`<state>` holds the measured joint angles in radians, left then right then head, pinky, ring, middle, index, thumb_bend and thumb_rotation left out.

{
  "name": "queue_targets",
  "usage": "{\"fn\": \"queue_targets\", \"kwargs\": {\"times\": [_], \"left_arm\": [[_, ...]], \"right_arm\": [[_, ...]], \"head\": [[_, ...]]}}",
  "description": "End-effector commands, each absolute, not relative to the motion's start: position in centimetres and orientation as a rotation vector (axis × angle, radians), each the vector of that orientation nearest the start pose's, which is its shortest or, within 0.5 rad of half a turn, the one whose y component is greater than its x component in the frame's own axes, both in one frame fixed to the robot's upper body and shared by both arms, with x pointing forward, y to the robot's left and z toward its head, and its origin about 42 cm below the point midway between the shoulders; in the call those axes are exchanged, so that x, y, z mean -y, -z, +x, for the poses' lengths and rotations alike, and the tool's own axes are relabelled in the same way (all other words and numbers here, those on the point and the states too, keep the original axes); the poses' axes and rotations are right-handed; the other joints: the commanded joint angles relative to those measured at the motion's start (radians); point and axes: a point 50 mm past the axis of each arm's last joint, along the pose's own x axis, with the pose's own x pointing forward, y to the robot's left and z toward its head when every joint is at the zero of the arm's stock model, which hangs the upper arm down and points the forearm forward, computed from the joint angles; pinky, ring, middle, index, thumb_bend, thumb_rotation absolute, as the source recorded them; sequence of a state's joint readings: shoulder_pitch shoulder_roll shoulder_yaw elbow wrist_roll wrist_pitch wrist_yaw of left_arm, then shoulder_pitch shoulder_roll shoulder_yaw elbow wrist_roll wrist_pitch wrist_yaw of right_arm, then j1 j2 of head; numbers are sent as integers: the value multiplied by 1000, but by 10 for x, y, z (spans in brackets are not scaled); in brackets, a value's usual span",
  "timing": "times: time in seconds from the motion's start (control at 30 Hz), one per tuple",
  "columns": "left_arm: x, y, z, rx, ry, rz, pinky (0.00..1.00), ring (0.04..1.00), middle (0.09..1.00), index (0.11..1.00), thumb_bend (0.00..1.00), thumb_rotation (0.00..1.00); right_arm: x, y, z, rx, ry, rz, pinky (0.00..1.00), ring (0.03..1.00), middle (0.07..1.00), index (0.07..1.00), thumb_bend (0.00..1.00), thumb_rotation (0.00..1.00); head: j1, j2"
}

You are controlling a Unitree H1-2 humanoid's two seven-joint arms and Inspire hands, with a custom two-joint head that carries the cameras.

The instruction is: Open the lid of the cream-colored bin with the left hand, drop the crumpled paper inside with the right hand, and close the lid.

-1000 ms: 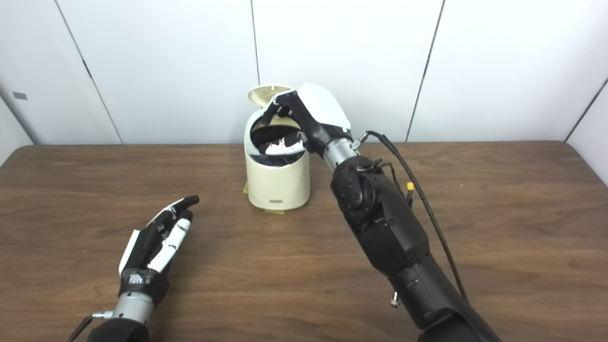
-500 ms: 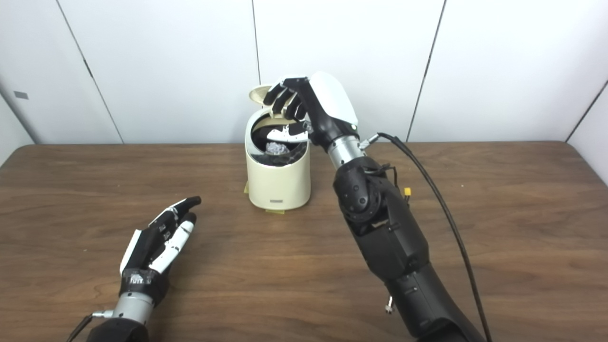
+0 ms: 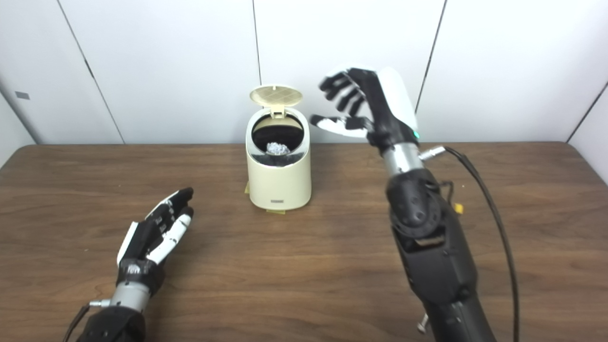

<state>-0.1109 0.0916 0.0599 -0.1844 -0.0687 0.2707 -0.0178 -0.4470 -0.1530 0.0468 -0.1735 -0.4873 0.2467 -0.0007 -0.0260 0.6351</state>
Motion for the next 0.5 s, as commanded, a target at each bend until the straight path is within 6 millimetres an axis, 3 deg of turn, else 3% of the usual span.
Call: {"fn": "queue_targets", "kwargs": {"times": [0.0,0.07,0.13,0.2,0.23,0.3,0.37,0.4,0.47], "left_arm": [[-246,-193,342,106,12,46,983,944,905,890,385,387],[-247,-203,355,106,23,60,970,935,914,904,383,410],[-246,-216,368,102,34,66,992,962,942,945,384,480],[-244,-225,379,101,42,67,999,977,964,966,364,513],[-244,-230,384,106,47,85,994,977,966,970,358,531],[-243,-240,392,113,65,115,999,983,975,989,349,632],[-242,-250,401,113,96,151,999,994,978,991,368,692],[-242,-255,405,115,117,178,993,998,978,988,382,760],[-240,-262,411,121,143,210,989,999,980,988,387,805]], "right_arm": [[218,-287,380,403,120,-578,380,421,490,532,508,0],[222,-274,371,334,136,-541,398,411,490,540,513,0],[225,-258,361,258,123,-451,443,505,481,522,517,7],[226,-243,354,182,101,-325,536,617,662,504,502,131],[226,-236,352,146,99,-252,576,655,706,501,500,149],[226,-220,347,101,94,-164,645,734,788,726,520,429],[227,-204,341,61,80,-119,668,782,834,804,511,566],[226,-200,337,44,70,-88,714,832,872,846,505,689],[223,-194,332,24,55,-38,750,860,888,862,508,753]], "head": [[-2,1],[0,-1],[2,-2],[1,-4],[2,-5],[5,-2],[8,-2],[9,-3],[10,-5]]}}
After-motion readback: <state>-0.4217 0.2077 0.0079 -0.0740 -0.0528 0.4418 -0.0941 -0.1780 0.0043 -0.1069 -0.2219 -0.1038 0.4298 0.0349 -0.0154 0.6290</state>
